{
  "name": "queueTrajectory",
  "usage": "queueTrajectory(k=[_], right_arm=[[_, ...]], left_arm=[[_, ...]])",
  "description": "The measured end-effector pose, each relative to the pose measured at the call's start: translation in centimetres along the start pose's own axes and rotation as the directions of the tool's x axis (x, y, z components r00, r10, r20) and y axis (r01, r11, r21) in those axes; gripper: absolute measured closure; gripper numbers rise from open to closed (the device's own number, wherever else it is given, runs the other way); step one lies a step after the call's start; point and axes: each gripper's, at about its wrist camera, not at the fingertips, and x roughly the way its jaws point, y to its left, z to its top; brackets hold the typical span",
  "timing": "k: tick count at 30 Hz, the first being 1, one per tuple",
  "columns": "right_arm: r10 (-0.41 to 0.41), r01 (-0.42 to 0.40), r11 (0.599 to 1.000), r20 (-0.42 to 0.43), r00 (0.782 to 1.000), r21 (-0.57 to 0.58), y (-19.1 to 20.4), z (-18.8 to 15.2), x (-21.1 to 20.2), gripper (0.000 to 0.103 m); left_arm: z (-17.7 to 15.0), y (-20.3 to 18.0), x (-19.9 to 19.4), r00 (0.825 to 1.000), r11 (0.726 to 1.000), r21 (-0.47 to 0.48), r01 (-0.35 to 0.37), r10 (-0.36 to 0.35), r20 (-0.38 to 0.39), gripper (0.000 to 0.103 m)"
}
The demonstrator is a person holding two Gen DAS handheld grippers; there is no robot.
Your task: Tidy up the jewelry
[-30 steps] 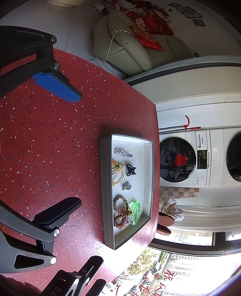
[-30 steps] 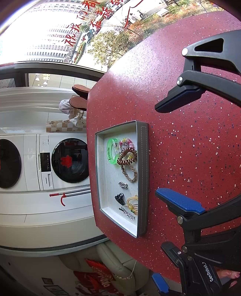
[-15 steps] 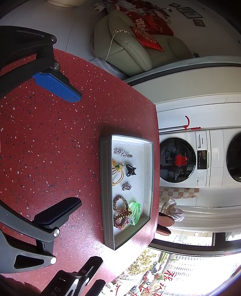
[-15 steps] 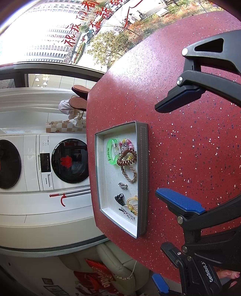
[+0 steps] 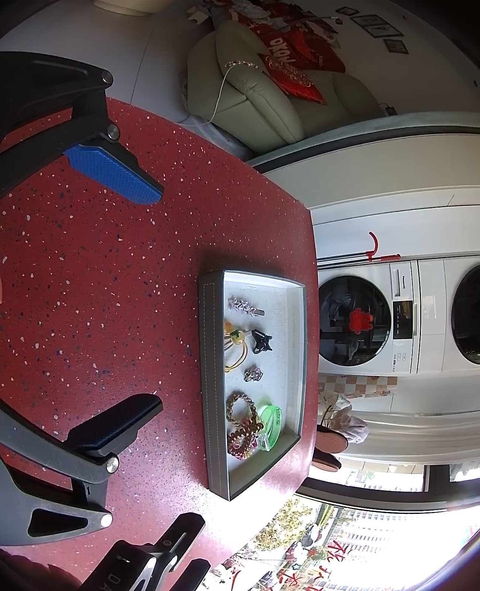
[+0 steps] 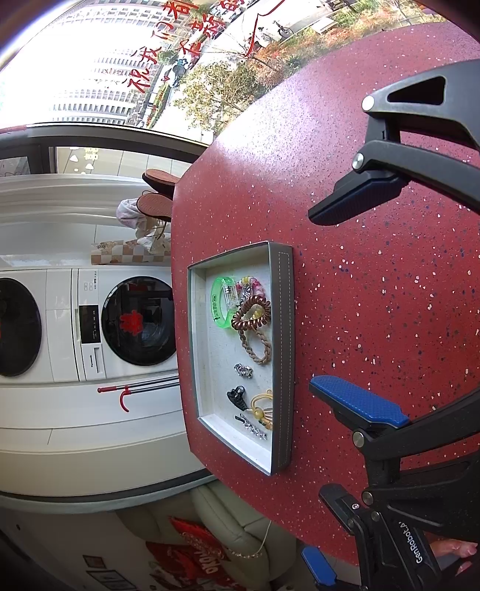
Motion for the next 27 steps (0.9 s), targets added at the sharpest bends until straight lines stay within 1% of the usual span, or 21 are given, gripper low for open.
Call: queueTrajectory(k=[27], right_arm=[[0.001, -0.001, 1.000, -0.003, 1.000, 0.000, 0.06, -0.02, 0.00, 0.017]], left_arm=[[-0.16, -0.03, 0.19, 1.000, 1.000, 0.002, 0.003, -0.003, -0.009, 0.000]])
